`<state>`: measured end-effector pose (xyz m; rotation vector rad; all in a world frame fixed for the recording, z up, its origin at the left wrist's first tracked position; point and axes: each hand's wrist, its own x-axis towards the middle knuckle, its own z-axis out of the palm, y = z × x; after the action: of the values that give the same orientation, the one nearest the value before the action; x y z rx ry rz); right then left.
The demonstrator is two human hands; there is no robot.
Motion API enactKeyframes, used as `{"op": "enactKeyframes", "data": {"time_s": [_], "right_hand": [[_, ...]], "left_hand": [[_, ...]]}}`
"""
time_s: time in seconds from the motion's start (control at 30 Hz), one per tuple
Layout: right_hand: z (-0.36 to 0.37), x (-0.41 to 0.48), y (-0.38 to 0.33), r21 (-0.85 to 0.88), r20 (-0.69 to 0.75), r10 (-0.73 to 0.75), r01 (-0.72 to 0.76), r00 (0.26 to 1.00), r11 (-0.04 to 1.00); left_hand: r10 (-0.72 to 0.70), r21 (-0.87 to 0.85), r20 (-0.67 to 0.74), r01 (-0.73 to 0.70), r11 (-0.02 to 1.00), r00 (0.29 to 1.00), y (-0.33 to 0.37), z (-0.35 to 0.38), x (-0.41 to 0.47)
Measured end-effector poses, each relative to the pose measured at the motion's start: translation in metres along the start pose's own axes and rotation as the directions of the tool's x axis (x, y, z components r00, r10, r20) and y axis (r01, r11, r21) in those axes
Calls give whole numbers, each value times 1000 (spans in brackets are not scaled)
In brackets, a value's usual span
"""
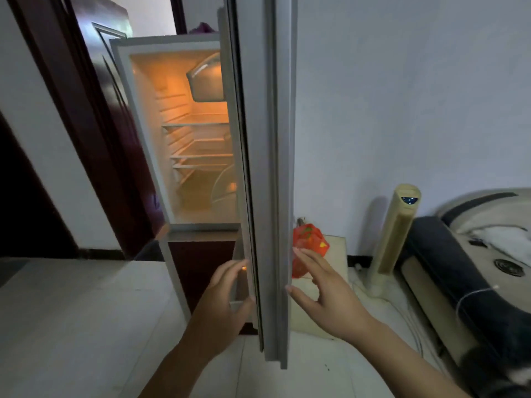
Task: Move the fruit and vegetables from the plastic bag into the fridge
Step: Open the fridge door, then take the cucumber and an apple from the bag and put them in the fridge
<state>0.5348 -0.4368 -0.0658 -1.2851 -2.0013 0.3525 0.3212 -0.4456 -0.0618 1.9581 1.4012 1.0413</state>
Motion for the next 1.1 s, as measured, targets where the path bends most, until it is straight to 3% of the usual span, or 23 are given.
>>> {"op": "enactKeyframes", "data": {"time_s": [0.23,0.37,0.5,0.6,0.73,0.93,1.1], "right_hand": [[-46,-19,37,-12,-40,82,-83,996,996],[-74,-26,68,-125,-11,120,-121,993,985],[-96,-23,103,-128,-4,87,-86,996,988],[-122,-31,136,-112,23,65,-62,998,992],[-176,-60,189,-142,54,75,-66,996,988],[-258,-98,279,-177,122,112,-90,986,980],[-293,-126,334,-164,163,235,-209,958,964]], "left_hand": [[29,-91,133,-17,996,991,38,69,23],[14,-86,149,-2,996,989,54,107,35],[-22,-126,52,28,992,998,75,139,42],[12,-134,-102,-25,991,995,98,163,40],[72,-21,-207,-78,997,976,136,201,37],[158,101,-11,-157,982,987,180,303,72],[91,158,221,-128,979,971,206,392,104]]}}
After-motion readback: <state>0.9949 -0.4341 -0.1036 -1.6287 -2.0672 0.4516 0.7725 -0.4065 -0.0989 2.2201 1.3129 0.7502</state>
